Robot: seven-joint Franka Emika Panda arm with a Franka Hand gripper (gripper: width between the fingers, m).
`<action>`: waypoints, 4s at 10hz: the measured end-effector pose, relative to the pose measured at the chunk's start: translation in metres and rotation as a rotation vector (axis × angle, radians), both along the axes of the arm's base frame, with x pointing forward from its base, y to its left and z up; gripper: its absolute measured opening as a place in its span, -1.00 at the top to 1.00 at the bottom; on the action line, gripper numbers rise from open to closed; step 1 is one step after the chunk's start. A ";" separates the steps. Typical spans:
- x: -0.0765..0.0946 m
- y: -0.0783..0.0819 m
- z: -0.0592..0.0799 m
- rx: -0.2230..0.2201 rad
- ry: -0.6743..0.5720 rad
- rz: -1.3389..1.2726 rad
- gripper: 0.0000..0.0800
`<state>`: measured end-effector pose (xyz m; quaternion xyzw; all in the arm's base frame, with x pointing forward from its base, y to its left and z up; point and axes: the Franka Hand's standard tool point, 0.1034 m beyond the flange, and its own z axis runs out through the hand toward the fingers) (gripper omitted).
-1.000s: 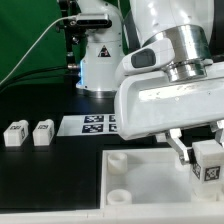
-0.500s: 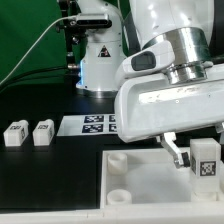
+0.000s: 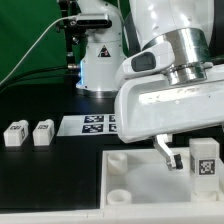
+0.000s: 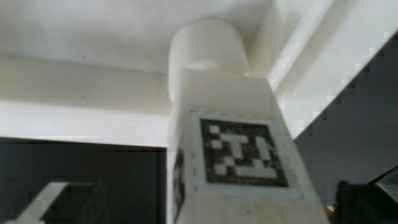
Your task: Assemble one leg
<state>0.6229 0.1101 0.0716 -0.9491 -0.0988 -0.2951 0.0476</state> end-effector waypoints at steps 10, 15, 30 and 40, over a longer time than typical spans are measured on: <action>-0.001 0.001 0.006 0.004 0.200 0.019 -0.62; -0.006 0.010 0.008 0.011 0.713 0.059 -0.62; 0.006 0.007 0.001 0.154 0.752 -0.465 0.26; 0.009 0.013 -0.001 0.456 0.764 -1.290 -0.26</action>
Offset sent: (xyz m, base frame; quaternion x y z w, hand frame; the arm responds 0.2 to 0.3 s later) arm 0.0000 0.0000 0.0000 0.0000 0.0000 0.0000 1.0000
